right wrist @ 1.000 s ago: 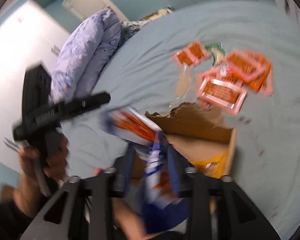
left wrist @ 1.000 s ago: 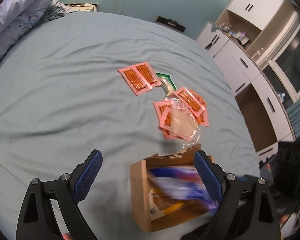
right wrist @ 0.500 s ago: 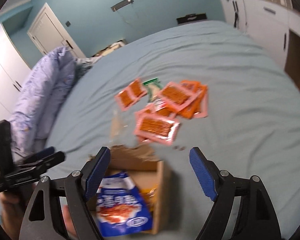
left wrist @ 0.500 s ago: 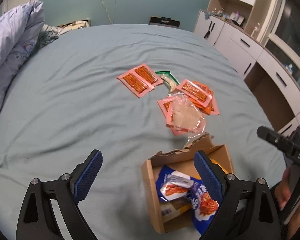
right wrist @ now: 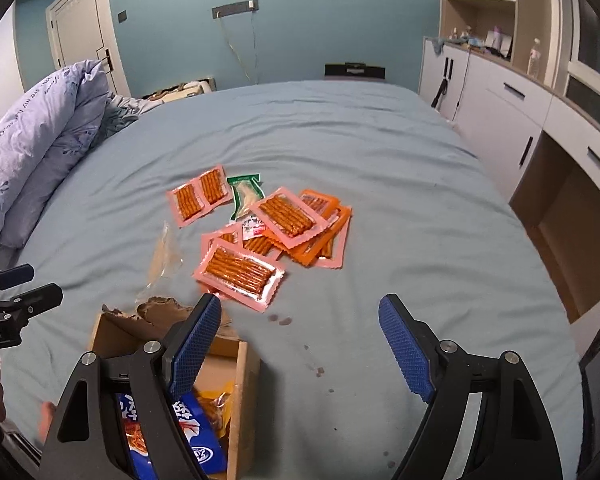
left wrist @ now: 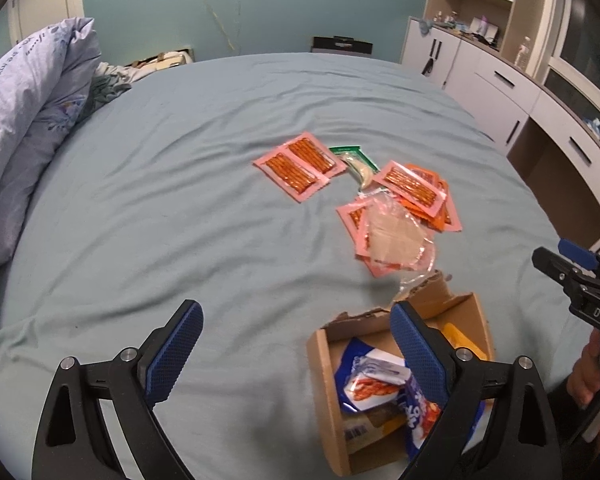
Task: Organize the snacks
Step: 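Reach into the stick packs and grasp an orange sausage pack with the right tool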
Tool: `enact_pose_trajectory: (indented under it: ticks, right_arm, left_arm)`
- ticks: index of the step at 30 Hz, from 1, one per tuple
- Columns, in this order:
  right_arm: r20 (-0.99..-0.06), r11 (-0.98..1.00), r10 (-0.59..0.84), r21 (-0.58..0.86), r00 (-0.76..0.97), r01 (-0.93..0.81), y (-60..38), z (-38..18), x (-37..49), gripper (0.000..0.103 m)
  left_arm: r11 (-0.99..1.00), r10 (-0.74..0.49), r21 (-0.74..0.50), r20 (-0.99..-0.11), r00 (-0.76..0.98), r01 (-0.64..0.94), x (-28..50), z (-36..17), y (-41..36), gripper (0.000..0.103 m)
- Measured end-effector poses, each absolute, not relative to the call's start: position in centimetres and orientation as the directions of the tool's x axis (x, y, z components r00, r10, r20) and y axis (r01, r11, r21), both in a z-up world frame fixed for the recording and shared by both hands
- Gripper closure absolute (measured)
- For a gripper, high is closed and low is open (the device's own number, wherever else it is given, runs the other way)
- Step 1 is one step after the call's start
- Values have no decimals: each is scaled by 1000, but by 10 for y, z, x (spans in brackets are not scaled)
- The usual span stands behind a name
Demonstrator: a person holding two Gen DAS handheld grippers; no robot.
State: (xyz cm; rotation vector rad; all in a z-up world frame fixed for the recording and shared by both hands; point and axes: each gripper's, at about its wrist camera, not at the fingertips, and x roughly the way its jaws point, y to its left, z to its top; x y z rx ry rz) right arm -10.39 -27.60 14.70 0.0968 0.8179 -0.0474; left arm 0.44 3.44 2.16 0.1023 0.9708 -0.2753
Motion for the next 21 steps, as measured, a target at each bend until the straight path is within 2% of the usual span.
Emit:
enact_pose_trajectory:
  ticks: [5, 16, 21]
  right_arm:
    - [-783, 996, 25, 74, 621, 53, -271, 136, -89, 22]
    - [-787, 987, 89, 153, 610, 53, -287, 126, -50, 22]
    - [-800, 987, 42, 125, 599, 97, -298, 117, -22, 22]
  left_arm:
    - [959, -175, -21, -830, 529, 284, 13, 20, 33, 5]
    - [969, -127, 12, -830, 543, 245, 44, 12, 49, 5]
    - [972, -113, 17, -839, 531, 234, 54, 5, 51, 5]
